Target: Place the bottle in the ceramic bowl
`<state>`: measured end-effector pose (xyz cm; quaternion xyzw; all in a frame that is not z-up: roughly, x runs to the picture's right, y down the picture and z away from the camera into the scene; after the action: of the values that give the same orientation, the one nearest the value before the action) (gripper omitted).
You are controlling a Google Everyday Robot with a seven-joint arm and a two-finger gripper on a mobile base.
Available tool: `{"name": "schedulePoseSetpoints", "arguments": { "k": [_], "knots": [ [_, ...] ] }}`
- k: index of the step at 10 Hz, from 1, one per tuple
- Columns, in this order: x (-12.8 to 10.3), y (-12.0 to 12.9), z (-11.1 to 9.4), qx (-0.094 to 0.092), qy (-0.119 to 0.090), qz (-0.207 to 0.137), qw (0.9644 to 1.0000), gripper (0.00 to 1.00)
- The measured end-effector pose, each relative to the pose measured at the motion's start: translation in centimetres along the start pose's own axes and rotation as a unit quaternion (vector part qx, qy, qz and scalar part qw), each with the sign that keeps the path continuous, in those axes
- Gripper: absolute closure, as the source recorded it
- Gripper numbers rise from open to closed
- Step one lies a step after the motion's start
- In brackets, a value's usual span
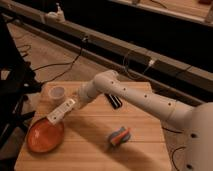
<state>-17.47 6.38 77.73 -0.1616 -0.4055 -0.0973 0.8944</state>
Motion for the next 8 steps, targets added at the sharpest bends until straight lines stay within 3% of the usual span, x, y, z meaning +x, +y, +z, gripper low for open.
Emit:
{"name": "schedulePoseSetpoints", "arguments": {
  "k": [2,3,6,8],
  "knots": [
    [-1.7,-0.2,2.4,-0.006,-0.014,-0.010,0.9998,0.99],
    [-2.7,-0.1,3.9,-0.012,-0.023,-0.014,0.9996,0.93],
    [-3.5,1.2,7.1,-0.034,-0.030,-0.012,0.9989,0.62],
    [-3.6,2.2,7.9,-0.043,-0.032,-0.006,0.9985,0.44]
  ]
}}
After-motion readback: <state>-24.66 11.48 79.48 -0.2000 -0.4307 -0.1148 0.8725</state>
